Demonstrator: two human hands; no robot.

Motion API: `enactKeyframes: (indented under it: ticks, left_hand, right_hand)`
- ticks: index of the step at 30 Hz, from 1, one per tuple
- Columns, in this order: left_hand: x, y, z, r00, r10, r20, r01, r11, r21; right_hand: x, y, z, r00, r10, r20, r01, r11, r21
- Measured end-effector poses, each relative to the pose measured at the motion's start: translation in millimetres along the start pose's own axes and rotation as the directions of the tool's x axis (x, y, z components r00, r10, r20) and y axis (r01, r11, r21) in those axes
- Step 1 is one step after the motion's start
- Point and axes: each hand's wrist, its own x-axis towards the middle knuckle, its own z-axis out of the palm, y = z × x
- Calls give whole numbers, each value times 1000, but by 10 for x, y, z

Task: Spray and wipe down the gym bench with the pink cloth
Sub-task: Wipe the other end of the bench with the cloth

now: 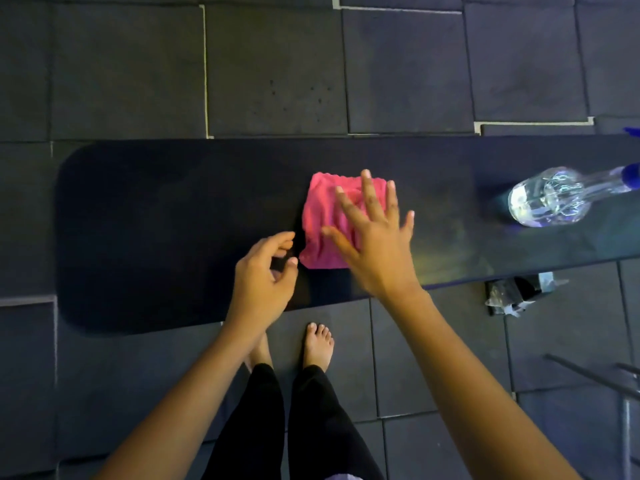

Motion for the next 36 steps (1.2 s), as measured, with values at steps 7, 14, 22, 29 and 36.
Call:
enactKeyframes:
  ticks: [7,14,22,29,36]
  left_hand:
    - [166,28,95,965,-175,194,163,983,79]
    - [189,292,294,679,-641,357,733,607,-305]
    - [241,678,119,593,-525,611,781,191,-595]
    - [305,699,-30,615,-624,482,774,360,-521]
    - [577,887,-199,891,-424,166,453,793,-407]
  right_hand:
    - [-408,456,202,996,-18,-82,19,1000,21]
    - [-273,606,292,987,-124,-100,122,992,-27]
    - [-187,370,265,915,-74,-396,93,995,28]
    - [-138,383,-36,935,-185,-304,235,962,138]
    - [21,418,-607,896,-276,-348,357,914,194]
